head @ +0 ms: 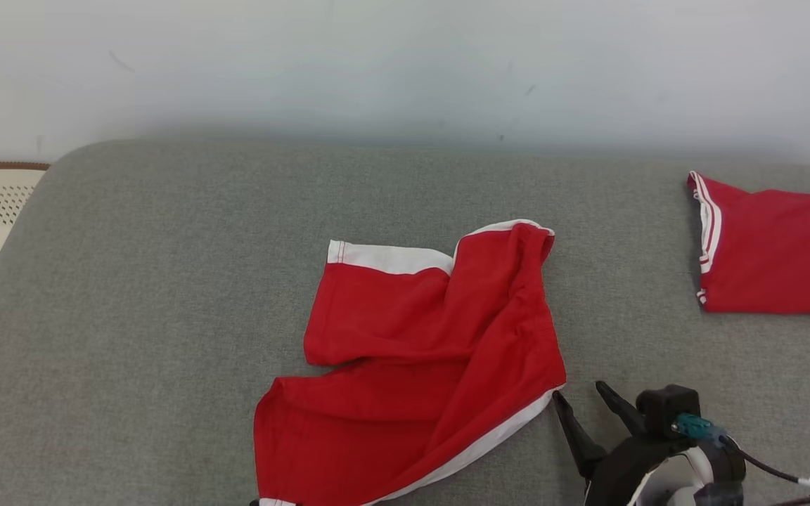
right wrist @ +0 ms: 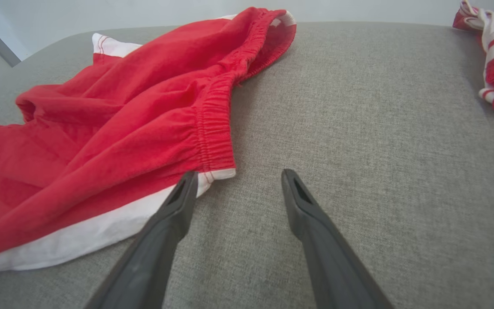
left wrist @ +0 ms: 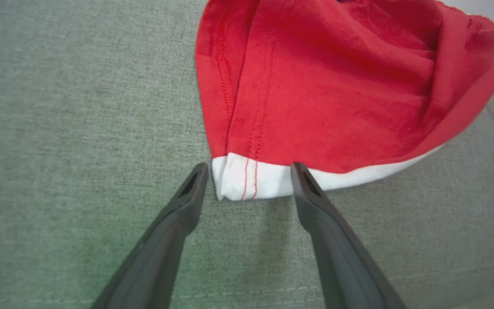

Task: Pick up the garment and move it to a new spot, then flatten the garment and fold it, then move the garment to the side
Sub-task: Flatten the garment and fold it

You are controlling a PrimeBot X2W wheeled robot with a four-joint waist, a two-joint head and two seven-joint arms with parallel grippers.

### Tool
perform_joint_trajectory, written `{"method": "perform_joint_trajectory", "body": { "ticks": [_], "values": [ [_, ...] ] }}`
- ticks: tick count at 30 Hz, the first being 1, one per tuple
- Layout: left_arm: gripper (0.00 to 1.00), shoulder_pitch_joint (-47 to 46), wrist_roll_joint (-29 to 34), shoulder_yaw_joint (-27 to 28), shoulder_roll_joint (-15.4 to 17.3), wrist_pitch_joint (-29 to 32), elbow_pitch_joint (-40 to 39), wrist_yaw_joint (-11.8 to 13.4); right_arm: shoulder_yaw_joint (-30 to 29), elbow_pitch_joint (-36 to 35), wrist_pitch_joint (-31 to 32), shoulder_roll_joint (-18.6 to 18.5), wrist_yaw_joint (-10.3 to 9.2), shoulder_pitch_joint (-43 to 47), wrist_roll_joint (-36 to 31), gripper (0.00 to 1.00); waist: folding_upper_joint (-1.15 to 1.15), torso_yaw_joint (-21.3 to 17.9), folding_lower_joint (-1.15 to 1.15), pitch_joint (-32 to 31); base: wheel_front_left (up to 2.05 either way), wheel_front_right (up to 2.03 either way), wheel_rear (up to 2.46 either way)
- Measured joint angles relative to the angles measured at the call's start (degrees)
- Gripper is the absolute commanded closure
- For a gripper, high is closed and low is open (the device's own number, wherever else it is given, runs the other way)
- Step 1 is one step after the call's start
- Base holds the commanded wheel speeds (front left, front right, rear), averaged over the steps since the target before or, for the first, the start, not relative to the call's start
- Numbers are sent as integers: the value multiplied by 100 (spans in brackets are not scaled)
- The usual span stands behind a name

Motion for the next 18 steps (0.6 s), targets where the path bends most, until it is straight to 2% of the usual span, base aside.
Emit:
{"method": "perform_joint_trajectory", "body": {
  "ticks": [9,10,11,12,13,14,15,18],
  "values": [
    [0,-263,25,-101,-104,-35,270,-105,791,656,-51,-85,0,-663,372,0,0,141,-1,134,0,0,0],
    [15,-286,23,-120,-116,-45,308,-141,887,717,-46,-92,0,-723,428,0,0,158,-1,145,0,0,0],
    [45,-306,23,-141,-126,-51,344,-152,981,772,-35,-100,0,-781,474,0,0,177,-1,154,0,0,0],
    [87,-351,15,-162,-137,-51,404,-159,1040,837,-32,-102,0,-825,548,65,0,195,-1,162,0,0,0],
    [87,-393,3,-188,-140,-51,456,-182,1100,887,-33,-112,0,-859,625,65,0,212,-1,167,0,0,0],
    [100,-413,2,-216,-140,-51,479,-204,1176,925,-48,-131,0,-894,691,90,0,228,-1,171,0,0,0],
    [100,-422,-1,-243,-155,-51,492,-210,1236,951,-77,-145,0,-933,766,100,0,241,-1,171,0,0,0],
    [100,-452,-1,-319,-223,-51,497,-252,1401,1048,-197,-172,0,-963,931,100,0,265,-1,141,0,0,0]
  ]
}}
